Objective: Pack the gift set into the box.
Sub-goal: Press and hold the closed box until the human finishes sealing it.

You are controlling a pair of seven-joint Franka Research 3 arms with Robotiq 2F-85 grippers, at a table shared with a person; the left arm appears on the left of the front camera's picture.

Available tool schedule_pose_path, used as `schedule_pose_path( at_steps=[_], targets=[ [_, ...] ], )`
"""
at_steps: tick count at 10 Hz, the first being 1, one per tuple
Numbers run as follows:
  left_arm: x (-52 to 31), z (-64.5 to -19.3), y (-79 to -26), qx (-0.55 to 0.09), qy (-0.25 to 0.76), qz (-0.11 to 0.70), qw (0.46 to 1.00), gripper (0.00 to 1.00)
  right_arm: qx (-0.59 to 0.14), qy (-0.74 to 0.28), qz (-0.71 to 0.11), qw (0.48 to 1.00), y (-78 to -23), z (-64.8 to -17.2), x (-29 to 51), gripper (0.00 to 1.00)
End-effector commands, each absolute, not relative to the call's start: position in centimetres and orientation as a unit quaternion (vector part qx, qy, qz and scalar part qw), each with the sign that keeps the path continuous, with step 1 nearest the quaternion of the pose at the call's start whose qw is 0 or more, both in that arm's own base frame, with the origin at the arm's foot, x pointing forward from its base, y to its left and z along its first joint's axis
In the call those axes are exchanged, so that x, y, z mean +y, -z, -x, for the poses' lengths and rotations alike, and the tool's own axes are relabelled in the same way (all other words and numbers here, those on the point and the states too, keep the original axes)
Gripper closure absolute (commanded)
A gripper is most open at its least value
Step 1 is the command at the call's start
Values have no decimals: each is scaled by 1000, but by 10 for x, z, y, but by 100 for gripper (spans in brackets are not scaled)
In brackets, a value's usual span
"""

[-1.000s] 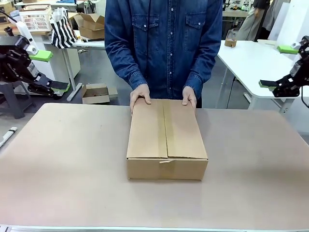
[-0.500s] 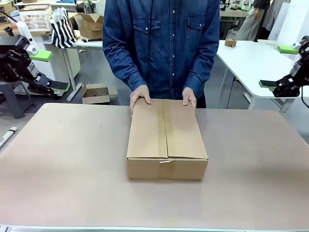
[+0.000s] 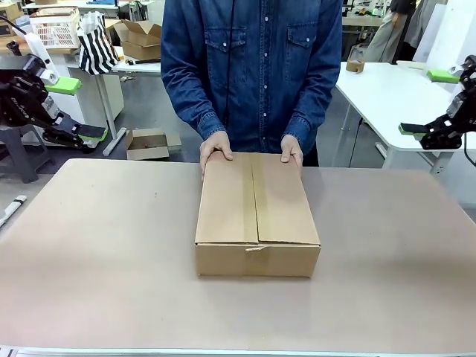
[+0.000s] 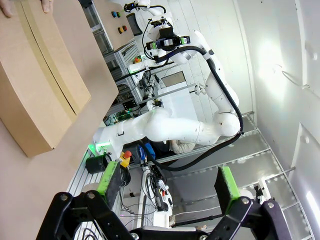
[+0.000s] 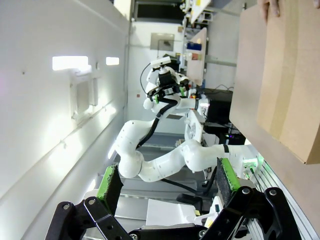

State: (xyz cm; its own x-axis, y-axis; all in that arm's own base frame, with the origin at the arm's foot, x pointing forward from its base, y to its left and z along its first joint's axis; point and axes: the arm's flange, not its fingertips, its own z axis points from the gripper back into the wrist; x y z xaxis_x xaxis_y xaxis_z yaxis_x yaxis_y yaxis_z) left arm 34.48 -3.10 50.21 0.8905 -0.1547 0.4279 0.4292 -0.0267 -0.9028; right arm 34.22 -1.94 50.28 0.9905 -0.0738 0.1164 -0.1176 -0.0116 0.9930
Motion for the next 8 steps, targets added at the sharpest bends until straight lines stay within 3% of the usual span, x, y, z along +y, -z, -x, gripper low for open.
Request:
schedule_pose_path(
  at_steps=[1,3,6,8],
  targets=[
    [-31,-345,-502,-100,211,685,690,0,-67,-16,-711,700,-503,-342,-19,0],
    [-69,-362,-497,-126,348,628,685,0,-97,-110,-667,731,-500,-378,14,0],
    [-129,-380,-473,-292,529,449,658,0,-223,-411,-582,665,-488,-420,80,0],
    [-161,-377,-458,-355,569,428,605,0,-317,-510,-471,646,-477,-420,110,0]
  ],
)
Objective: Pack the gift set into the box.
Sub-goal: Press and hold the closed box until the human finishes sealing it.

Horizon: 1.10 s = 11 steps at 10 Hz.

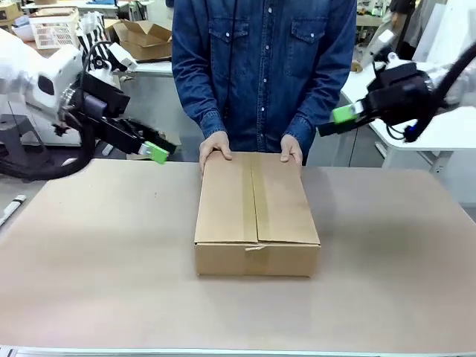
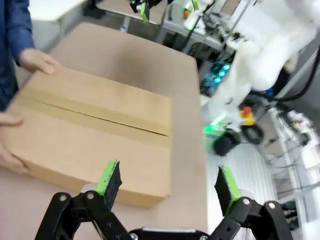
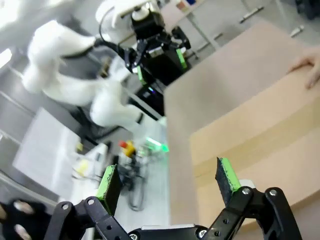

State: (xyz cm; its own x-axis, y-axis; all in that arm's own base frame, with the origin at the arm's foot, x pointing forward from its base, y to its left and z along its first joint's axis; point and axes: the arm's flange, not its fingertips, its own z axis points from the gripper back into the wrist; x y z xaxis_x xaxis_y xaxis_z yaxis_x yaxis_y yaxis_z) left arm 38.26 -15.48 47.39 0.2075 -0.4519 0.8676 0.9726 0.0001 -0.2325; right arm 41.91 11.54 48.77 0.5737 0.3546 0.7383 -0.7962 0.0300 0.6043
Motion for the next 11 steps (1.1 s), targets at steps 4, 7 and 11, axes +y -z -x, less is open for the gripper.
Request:
schedule_pose_path(
  at_steps=[4,7,11],
  targets=[
    [-169,-384,-462,-408,536,424,605,0,-282,-511,-465,666,-479,-424,125,0],
    [-196,-397,-441,-505,553,386,538,0,-328,-611,-384,609,-463,-431,135,0],
    [-222,-447,-364,-583,591,332,448,0,-381,-641,-394,538,-373,-477,139,0]
  ],
)
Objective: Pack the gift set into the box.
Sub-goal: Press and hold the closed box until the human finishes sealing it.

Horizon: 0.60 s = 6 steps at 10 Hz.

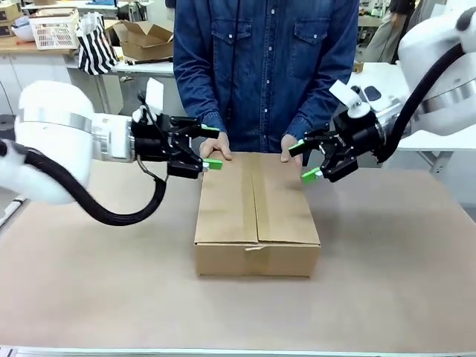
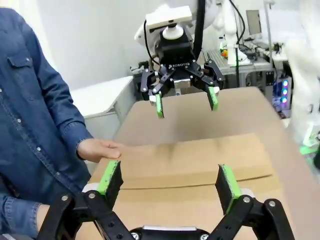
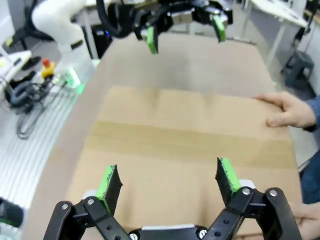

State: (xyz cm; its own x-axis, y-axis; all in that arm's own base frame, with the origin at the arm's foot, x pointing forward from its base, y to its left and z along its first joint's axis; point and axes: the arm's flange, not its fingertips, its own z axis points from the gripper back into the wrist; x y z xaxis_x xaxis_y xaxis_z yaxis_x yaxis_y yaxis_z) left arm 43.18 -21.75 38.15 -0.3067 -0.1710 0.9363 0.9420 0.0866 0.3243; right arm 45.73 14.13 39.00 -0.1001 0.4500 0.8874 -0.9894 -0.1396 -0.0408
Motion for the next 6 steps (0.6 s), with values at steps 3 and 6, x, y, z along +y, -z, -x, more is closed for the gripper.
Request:
schedule_pose_path(
  at_steps=[3,6],
  targets=[
    [-217,-463,-321,-591,574,329,461,0,-392,-593,-445,545,-328,-489,143,0],
    [-215,-465,-299,-545,574,345,505,0,-405,-588,-431,552,-312,-490,148,0]
  ],
)
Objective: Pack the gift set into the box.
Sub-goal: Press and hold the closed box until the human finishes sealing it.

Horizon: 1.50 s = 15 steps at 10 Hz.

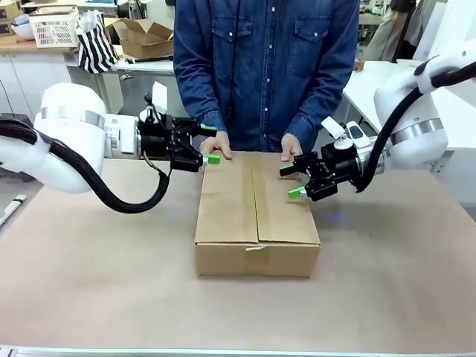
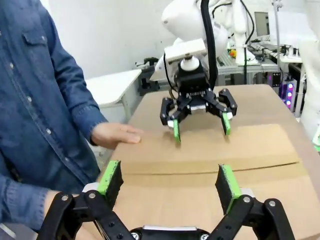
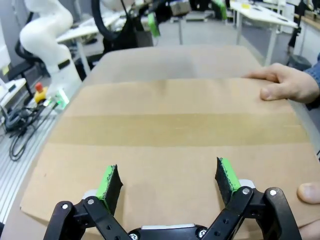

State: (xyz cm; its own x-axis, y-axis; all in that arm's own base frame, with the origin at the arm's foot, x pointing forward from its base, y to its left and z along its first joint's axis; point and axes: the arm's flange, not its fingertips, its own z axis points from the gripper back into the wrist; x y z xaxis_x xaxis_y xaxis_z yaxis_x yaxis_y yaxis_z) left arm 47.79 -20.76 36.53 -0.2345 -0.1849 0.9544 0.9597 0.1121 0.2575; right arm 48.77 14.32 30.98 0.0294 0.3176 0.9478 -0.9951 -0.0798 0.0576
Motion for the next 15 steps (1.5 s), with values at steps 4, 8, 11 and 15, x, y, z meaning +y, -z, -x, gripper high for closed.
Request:
schedule_pose_path(
  at_steps=[4,8,11,15],
  targets=[
    [-218,-455,-269,-491,572,370,542,0,-403,-583,-397,583,-305,-490,150,0],
    [-220,-457,-267,-483,592,350,542,0,-401,-578,-387,597,-290,-492,155,0],
    [-222,-465,-292,-481,576,373,546,0,-388,-574,-408,594,-302,-495,149,0],
    [-222,-465,-292,-481,576,373,546,0,-388,-574,-408,594,-302,-495,149,0]
  ],
)
